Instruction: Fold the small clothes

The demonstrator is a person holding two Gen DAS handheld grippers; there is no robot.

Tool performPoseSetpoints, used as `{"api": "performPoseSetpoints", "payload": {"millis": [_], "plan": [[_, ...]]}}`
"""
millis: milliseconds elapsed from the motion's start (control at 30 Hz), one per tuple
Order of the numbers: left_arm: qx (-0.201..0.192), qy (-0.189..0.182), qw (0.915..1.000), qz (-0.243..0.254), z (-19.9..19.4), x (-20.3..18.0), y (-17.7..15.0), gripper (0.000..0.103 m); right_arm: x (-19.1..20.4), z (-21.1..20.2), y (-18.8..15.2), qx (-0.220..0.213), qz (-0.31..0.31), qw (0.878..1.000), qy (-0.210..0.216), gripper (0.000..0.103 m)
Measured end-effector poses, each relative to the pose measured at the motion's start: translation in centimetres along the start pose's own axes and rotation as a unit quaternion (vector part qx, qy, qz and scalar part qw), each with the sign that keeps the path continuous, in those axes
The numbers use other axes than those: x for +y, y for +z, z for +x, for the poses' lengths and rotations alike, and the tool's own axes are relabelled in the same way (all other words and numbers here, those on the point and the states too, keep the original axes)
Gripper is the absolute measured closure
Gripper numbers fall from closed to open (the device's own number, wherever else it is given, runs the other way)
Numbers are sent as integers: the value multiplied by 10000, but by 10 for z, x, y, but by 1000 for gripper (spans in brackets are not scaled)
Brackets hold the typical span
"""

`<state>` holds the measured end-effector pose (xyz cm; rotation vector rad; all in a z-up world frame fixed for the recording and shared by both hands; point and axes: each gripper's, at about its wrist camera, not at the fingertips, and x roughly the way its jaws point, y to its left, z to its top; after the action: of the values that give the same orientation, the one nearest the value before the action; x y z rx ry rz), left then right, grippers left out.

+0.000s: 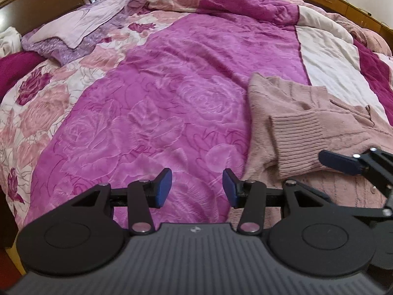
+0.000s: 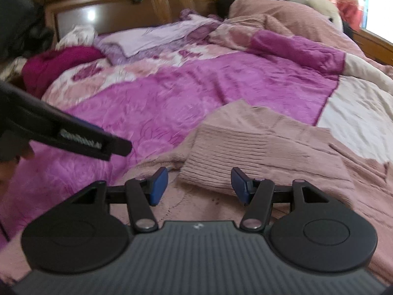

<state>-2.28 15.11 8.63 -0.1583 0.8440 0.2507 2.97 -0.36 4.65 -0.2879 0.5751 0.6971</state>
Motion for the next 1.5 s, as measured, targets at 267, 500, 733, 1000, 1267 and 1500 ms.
{"api": "performPoseSetpoints", "payload": {"millis": [267, 500, 733, 1000, 1267, 1500], "plan": [[-35, -63, 9999, -86, -2, 8, -2, 49, 6, 27, -4, 209, -204, 9993, -239, 59], [-50, -93, 9999, -44, -2, 5, 1, 49, -2, 18, 3, 66, 18, 9993, -372, 82], [-173, -187, 9996, 89, -11, -9, 5, 49, -17, -17, 14, -444, 361, 9971, -505, 83], [-265, -332, 9988, 260, -18, -28, 9, 49, -58, -65, 21, -983, 1065, 9855, -880, 84], [-310, -417, 9977, 425, -20, -43, 12, 49, -101, -106, 10, -1357, 1719, 9650, -1443, 84], [-350, -488, 9966, 570, -21, -56, 14, 49, -135, -128, -13, -1373, 2167, 9447, -2043, 84]]}}
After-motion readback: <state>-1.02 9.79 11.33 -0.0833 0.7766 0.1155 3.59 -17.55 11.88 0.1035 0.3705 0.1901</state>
